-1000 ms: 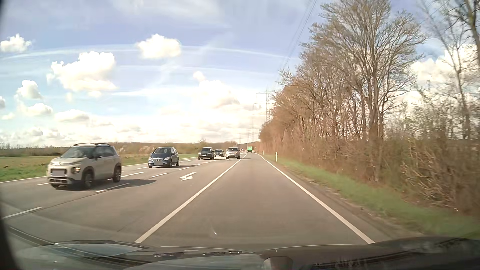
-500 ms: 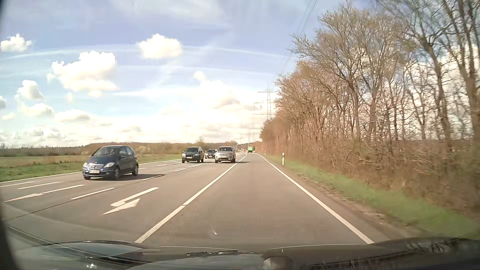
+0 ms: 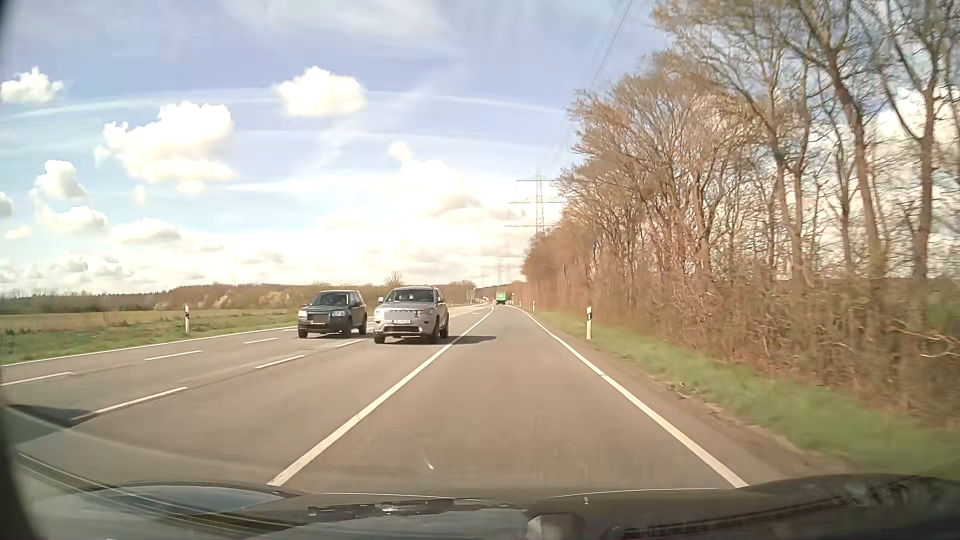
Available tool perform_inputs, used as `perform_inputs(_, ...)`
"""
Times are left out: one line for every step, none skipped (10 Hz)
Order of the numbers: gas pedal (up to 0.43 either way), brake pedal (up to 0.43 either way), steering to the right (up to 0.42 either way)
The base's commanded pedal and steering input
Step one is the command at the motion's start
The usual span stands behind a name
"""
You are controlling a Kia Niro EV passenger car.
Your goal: Follow the waypoints while adhering to traffic rules and regulations
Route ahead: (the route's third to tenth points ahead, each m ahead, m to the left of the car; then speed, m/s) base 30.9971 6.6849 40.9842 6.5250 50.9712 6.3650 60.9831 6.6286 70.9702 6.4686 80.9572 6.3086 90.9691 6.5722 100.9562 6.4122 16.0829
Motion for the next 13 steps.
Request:
perform_inputs(0.339, 0.0, -0.003)
perform_inputs(0.339, 0.0, -0.003)
perform_inputs(0.339, 0.0, -0.003)
perform_inputs(0.339, 0.0, -0.003)
perform_inputs(0.339, 0.0, -0.003)
perform_inputs(0.339, 0.0, -0.003)
perform_inputs(0.339, 0.0, -0.003)
perform_inputs(0.339, 0.0, -0.002)
perform_inputs(0.339, 0.0, -0.002)
perform_inputs(0.339, 0.0, -0.002)
perform_inputs(0.339, 0.0, -0.002)
perform_inputs(0.339, 0.0, -0.002)
perform_inputs(0.331, 0.0, -0.002)
